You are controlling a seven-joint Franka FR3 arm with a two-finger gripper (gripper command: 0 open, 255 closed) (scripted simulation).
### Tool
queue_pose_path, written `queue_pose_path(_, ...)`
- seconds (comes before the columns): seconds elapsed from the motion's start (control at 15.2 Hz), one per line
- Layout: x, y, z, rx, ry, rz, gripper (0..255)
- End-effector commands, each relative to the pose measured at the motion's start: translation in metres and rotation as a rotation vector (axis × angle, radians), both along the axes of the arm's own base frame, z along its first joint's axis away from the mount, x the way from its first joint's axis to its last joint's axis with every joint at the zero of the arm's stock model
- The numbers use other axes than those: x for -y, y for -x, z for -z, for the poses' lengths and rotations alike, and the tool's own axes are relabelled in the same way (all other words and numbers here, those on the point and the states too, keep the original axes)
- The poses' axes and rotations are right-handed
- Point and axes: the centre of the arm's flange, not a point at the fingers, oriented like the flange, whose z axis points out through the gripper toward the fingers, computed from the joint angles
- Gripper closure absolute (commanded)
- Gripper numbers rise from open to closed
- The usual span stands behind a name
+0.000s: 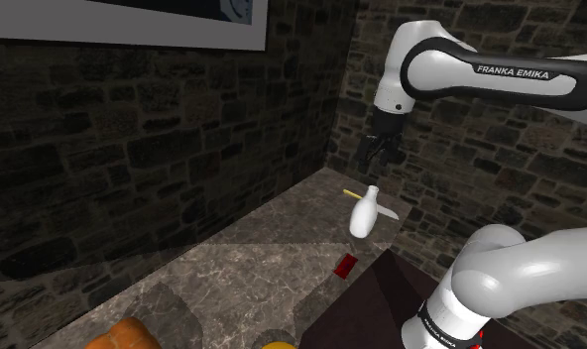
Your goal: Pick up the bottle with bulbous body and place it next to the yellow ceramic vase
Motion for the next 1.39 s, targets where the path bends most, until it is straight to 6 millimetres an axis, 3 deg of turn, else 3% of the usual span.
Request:
queue_pose_path(0.0,0.000,0.000,0.000,0.000,0.000,0.000,0)
queue_pose_path(1.32,0.208,-0.052,0.152,0.038,0.001,-0.004,0)
